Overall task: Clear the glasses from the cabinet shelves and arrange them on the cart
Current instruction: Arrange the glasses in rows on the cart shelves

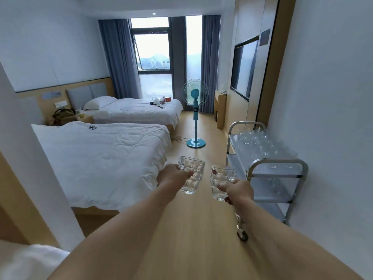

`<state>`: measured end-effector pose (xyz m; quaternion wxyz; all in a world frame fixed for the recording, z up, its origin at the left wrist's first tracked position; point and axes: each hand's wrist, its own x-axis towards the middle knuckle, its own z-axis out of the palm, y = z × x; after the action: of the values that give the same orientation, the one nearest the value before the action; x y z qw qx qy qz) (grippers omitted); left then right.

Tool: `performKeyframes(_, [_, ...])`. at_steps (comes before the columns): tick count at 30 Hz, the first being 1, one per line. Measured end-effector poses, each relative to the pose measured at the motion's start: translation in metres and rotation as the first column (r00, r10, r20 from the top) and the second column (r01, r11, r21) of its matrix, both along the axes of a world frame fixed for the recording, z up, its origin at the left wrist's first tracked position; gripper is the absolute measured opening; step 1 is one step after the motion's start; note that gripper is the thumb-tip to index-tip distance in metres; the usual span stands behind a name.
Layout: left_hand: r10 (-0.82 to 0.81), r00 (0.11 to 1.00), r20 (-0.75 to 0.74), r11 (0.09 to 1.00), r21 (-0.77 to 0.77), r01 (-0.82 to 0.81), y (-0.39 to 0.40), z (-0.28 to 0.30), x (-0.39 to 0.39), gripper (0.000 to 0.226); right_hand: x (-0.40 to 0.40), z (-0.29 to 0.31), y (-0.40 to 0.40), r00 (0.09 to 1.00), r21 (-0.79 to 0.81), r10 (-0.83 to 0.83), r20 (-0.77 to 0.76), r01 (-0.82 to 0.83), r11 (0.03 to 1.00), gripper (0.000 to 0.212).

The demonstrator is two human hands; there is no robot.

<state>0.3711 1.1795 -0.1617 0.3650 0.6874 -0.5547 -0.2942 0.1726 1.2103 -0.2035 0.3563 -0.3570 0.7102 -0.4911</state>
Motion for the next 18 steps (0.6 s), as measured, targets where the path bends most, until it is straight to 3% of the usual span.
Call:
performKeyframes(8, [-0.028,1.000,-0.007,1.000,0.012,0.029,-0.146,0.005,-0.046,0.037,-0.045,0.009,-0.135,0.999,-0.015,-0.040,0.002,0.040,0.999,0.025])
performKeyframes(18, [-0.227,0.972,-0.055,0.972,0.042,0.229,-0.318,-0.017,-0.089,0.026,-0.076,-0.023,-0.266,0.982,0.063,-0.184,-0.032,0.185,0.981,0.031])
